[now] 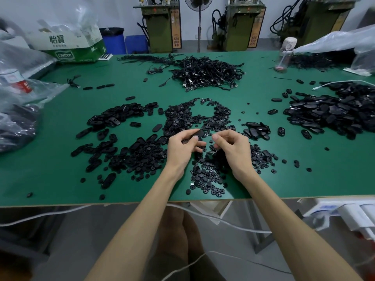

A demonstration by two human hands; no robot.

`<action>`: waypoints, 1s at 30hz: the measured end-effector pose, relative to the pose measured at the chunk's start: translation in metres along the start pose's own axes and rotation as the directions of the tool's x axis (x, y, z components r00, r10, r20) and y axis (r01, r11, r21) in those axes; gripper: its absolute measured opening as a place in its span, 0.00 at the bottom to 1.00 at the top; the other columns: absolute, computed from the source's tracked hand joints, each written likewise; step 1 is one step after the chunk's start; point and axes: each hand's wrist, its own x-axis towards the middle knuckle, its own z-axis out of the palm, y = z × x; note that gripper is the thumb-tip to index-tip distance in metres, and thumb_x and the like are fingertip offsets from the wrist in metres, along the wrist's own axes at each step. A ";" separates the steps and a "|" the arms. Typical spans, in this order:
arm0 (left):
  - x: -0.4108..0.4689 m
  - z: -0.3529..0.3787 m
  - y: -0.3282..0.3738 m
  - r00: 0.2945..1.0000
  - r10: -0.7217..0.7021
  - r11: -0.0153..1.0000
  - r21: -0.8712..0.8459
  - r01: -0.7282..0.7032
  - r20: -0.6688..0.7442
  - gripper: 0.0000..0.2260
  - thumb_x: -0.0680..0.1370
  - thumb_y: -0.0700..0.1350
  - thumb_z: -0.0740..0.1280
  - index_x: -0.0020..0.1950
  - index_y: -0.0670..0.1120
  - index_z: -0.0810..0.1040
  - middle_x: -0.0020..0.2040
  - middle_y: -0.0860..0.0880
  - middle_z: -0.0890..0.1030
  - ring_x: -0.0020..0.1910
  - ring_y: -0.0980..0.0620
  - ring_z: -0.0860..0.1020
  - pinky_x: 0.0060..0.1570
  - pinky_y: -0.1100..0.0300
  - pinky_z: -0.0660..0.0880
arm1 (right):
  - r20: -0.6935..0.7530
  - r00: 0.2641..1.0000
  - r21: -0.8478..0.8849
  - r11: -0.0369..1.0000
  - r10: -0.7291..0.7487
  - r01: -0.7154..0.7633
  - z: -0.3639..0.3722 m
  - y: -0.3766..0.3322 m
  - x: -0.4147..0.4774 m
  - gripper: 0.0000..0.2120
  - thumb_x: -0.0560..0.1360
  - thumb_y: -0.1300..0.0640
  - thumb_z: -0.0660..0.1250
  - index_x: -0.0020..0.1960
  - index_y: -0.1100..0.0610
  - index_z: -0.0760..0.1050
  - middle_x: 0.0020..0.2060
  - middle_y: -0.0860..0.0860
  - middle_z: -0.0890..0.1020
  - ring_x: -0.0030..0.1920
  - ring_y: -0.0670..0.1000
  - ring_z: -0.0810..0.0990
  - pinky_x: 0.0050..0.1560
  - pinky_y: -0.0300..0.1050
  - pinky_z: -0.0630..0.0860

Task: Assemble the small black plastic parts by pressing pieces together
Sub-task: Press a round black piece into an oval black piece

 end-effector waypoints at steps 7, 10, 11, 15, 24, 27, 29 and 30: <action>-0.001 0.001 -0.001 1.000 0.002 1.000 0.020 -0.003 0.030 0.13 0.82 0.31 0.64 0.66 0.36 0.80 0.53 0.43 0.85 0.46 0.48 0.87 0.43 0.60 0.82 | 0.039 0.999 0.064 0.998 0.012 -0.015 -0.002 0.002 -0.001 0.03 0.80 0.58 0.71 0.52 0.53 0.84 0.40 0.50 0.88 0.46 0.50 0.87 0.59 0.54 0.82; -0.001 0.001 -0.002 0.999 0.012 1.000 0.020 -0.012 0.031 0.13 0.82 0.32 0.65 0.66 0.36 0.80 0.51 0.42 0.86 0.46 0.47 0.87 0.44 0.59 0.83 | 0.069 0.998 0.080 0.997 0.004 -0.009 -0.002 0.001 -0.002 0.06 0.79 0.60 0.71 0.55 0.54 0.84 0.42 0.51 0.89 0.49 0.51 0.88 0.60 0.58 0.82; 0.000 0.001 -0.003 0.999 0.015 1.000 0.021 -0.016 0.033 0.13 0.82 0.32 0.66 0.66 0.36 0.80 0.51 0.41 0.86 0.46 0.47 0.87 0.44 0.59 0.83 | 0.076 0.997 0.095 0.995 0.005 -0.012 -0.002 0.001 -0.002 0.06 0.79 0.60 0.71 0.55 0.54 0.84 0.43 0.51 0.89 0.49 0.51 0.88 0.60 0.59 0.81; -0.001 0.000 -0.004 0.999 0.011 1.000 0.005 -0.011 0.031 0.13 0.82 0.33 0.66 0.66 0.36 0.80 0.47 0.40 0.87 0.46 0.45 0.87 0.45 0.57 0.83 | 0.092 0.996 0.148 0.989 0.013 -0.026 -0.001 0.003 -0.001 0.05 0.79 0.62 0.72 0.54 0.57 0.83 0.44 0.53 0.89 0.50 0.52 0.88 0.61 0.61 0.81; -0.003 0.001 -0.001 1.000 0.016 0.999 -0.029 -0.015 0.021 0.10 0.82 0.32 0.67 0.62 0.36 0.80 0.48 0.40 0.86 0.44 0.45 0.87 0.43 0.59 0.83 | 0.089 0.996 0.079 0.997 -0.018 0.011 -0.002 0.003 0.001 0.03 0.77 0.61 0.74 0.50 0.55 0.84 0.43 0.52 0.87 0.48 0.56 0.85 0.57 0.55 0.81; -0.004 0.000 0.000 0.999 0.027 0.999 -0.024 -0.027 0.024 0.11 0.82 0.32 0.66 0.63 0.38 0.81 0.50 0.40 0.86 0.44 0.45 0.87 0.44 0.59 0.83 | 0.087 0.996 0.084 0.996 -0.026 0.018 -0.004 0.003 0.001 0.04 0.78 0.61 0.74 0.51 0.53 0.85 0.43 0.54 0.86 0.44 0.51 0.82 0.54 0.53 0.79; -0.004 0.001 0.000 0.999 0.023 1.000 -0.021 -0.022 0.024 0.12 0.82 0.32 0.66 0.63 0.39 0.81 0.50 0.40 0.86 0.44 0.45 0.87 0.44 0.59 0.83 | 0.097 0.995 0.099 0.995 -0.023 0.013 -0.004 0.003 0.000 0.07 0.78 0.61 0.73 0.53 0.51 0.85 0.44 0.56 0.85 0.44 0.49 0.81 0.55 0.53 0.79; -0.004 0.001 0.000 0.999 0.020 1.000 -0.020 -0.020 0.025 0.12 0.82 0.32 0.66 0.63 0.39 0.81 0.49 0.41 0.86 0.44 0.45 0.87 0.43 0.59 0.82 | 0.098 0.995 0.099 0.995 -0.023 0.013 -0.004 0.003 0.000 0.08 0.78 0.61 0.72 0.54 0.51 0.86 0.44 0.56 0.85 0.44 0.49 0.80 0.55 0.54 0.79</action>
